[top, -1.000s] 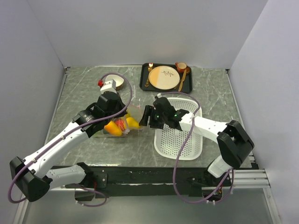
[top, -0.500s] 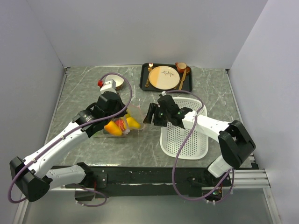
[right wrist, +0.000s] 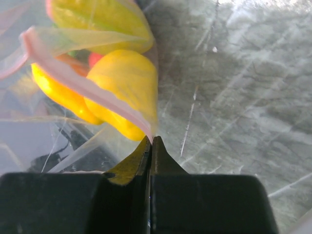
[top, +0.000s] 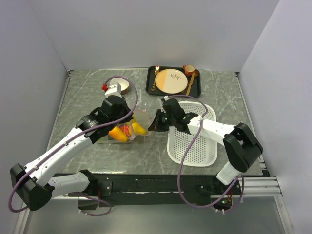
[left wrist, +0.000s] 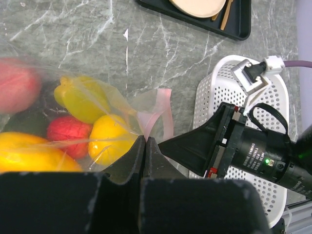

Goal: Place the food in the zip-top bag and seal the zipper
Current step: Zip the zipper food storage bag at the center of the board.

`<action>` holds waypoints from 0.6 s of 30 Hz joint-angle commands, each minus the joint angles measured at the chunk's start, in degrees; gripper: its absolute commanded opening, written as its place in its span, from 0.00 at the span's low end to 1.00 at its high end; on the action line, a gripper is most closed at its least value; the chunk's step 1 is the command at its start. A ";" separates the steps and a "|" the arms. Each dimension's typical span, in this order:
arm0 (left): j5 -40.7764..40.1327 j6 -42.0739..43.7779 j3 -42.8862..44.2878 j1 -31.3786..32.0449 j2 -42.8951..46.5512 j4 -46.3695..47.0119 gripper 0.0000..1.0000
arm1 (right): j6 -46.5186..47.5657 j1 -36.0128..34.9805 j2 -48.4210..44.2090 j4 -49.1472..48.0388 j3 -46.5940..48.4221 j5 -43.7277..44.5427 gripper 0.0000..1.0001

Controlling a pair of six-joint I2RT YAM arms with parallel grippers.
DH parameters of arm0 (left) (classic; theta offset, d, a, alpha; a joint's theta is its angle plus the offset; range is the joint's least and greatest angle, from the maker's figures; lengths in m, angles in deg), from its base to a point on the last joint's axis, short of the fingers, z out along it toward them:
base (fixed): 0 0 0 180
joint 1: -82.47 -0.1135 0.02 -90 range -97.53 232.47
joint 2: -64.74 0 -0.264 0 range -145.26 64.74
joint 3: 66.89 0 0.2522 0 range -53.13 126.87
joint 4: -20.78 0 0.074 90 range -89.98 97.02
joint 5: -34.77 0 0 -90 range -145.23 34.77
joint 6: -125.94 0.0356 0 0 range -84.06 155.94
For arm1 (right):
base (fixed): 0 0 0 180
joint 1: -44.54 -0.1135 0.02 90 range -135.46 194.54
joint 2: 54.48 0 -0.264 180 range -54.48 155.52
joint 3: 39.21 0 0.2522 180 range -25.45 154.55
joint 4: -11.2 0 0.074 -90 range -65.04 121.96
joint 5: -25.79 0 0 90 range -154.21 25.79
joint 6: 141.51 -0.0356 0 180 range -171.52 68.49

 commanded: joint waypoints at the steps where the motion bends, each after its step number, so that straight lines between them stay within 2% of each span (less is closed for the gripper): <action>1: 0.46 -0.14 0.25 -0.24 1.10 1.50 0.01 | 0.33 0.06 -5.34 -3.64 -0.27 -0.44 0.00; 3: 1.07 0.04 -0.28 -0.24 1.10 2.64 0.01 | 1.12 0.06 -6.92 -2.23 1.57 0.09 0.00; 9: 10.73 2.76 0.51 -0.24 0.49 6.51 0.01 | 4.02 -0.11 -10.18 2.87 7.11 2.38 0.00; 14: 16.97 5.14 3.85 -0.24 -3.99 5.37 0.01 | 5.08 -0.20 -9.75 4.72 10.28 2.82 0.00; 18: 19.26 3.83 3.77 -0.24 -4.96 6.85 0.01 | 5.25 -0.20 -9.48 5.42 11.51 2.82 0.00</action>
